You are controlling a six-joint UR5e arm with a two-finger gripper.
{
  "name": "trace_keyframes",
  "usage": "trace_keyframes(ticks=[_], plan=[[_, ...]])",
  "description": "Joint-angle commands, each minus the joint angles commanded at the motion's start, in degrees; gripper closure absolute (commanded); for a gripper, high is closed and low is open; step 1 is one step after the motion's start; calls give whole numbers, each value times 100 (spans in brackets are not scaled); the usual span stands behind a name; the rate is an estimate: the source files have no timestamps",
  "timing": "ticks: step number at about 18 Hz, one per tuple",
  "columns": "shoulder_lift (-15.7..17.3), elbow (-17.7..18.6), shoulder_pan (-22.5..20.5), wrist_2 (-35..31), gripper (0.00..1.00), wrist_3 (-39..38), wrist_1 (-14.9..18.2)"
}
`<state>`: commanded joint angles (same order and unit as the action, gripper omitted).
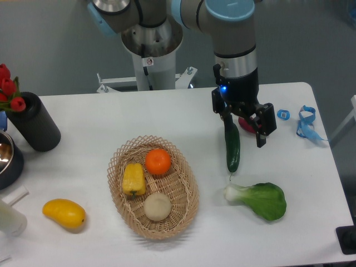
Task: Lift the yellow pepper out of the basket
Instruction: 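Lift the open gripper up from beside the cucumber, then move the gripper over the basket and lower it onto the yellow pepper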
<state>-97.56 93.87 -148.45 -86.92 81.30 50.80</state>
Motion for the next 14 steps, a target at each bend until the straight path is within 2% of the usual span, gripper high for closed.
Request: trace_keyframes(ticks=[4, 6, 10, 14], plan=[[9, -44, 18, -9, 0, -78, 70], [9, 61, 53, -9, 0, -332, 97], [-9, 219, 176, 298, 0, -1966, 27], [0, 413, 325, 299, 0, -2328, 0]])
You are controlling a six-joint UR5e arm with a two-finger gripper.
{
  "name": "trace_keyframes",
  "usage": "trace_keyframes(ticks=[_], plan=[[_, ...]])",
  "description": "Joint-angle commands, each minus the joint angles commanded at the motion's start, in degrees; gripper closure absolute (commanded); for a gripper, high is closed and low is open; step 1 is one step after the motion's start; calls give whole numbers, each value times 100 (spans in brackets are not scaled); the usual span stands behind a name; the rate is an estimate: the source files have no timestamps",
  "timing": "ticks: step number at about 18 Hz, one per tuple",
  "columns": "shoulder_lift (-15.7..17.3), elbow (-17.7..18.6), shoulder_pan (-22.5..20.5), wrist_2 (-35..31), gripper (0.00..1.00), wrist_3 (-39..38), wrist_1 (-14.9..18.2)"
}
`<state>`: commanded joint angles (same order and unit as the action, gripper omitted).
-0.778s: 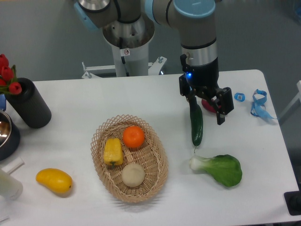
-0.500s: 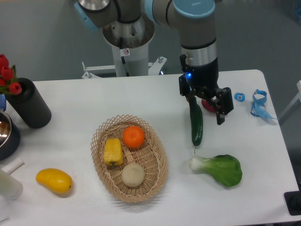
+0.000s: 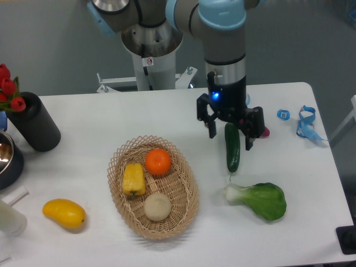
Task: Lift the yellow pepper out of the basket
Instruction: 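Move the gripper over the basket and lower it onto the yellow pepper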
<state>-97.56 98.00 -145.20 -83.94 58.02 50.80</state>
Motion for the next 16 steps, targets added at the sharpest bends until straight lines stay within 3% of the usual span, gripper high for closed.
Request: trace_keyframes(ticks=[3, 9, 16], plan=[[-52, 17, 167, 9, 0, -834, -35], [-114, 202, 615, 149, 0, -1616, -26], [-553, 176, 1160, 176, 0, -3050, -35]])
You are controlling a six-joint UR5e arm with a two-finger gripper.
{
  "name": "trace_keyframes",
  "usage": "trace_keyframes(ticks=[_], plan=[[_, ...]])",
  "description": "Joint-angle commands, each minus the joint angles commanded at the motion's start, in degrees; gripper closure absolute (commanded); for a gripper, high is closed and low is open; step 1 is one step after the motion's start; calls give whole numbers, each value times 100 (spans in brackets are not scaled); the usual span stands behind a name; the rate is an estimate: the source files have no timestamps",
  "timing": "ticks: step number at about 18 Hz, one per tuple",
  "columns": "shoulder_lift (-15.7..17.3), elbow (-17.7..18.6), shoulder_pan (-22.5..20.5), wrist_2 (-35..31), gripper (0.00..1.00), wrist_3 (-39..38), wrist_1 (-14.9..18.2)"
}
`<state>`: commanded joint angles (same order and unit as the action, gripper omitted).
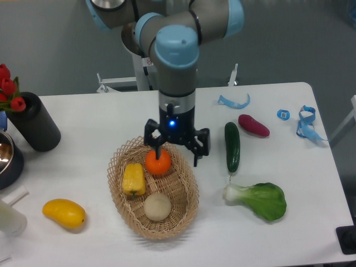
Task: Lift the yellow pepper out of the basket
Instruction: 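Move the gripper over the basket and lower it onto the yellow pepper, then close the gripper fingers around the yellow pepper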
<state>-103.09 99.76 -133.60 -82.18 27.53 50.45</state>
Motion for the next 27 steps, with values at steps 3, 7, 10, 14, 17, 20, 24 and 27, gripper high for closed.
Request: trace_keyframes(ticks=[3, 7, 10, 14, 17, 20, 24, 27], plan=[[-167, 44, 194, -9, 0, -309, 0], [-554, 62, 413, -44, 0, -748, -53], [-686, 79, 563, -97, 0, -714, -123], [-818, 219, 738, -430, 0, -679, -140], [-879, 307, 765, -475, 0, -634, -325], [-941, 351, 774, -483, 0, -652, -352], [-1020, 395, 801, -483, 0, -661, -369], [-1029, 387, 809, -483, 0, -652, -369]])
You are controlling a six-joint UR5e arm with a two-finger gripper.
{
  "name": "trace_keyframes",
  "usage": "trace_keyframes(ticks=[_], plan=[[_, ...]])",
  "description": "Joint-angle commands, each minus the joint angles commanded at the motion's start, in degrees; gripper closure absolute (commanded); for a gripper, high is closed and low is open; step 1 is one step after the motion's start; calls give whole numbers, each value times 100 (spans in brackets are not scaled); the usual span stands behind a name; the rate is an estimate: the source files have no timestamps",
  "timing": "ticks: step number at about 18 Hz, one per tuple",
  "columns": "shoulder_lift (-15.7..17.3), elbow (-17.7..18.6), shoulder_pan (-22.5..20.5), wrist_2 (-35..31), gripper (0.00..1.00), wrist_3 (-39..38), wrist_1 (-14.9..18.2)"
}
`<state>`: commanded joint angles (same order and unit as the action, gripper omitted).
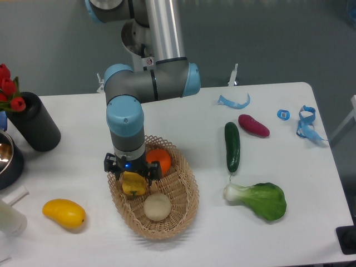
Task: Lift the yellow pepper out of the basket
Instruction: 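Close the gripper fingers around the yellow pepper, then lift the yellow pepper up out of the basket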
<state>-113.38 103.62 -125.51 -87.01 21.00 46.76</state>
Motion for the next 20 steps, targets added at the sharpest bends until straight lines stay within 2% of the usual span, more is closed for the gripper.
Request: trace_keyframes(ticks=[2, 6, 8, 9, 13, 17, 20], plan=[[0, 0, 0, 0, 5, 9, 0], [18, -26, 0, 9, 41, 26, 9], [26, -35, 0, 9, 69, 70, 9], [35, -35, 0, 9, 74, 97, 9], [105, -210, -26, 18, 79, 246, 9], [307, -386, -132, 44, 79, 413, 18], [413, -711, -184, 53, 79, 422, -9]])
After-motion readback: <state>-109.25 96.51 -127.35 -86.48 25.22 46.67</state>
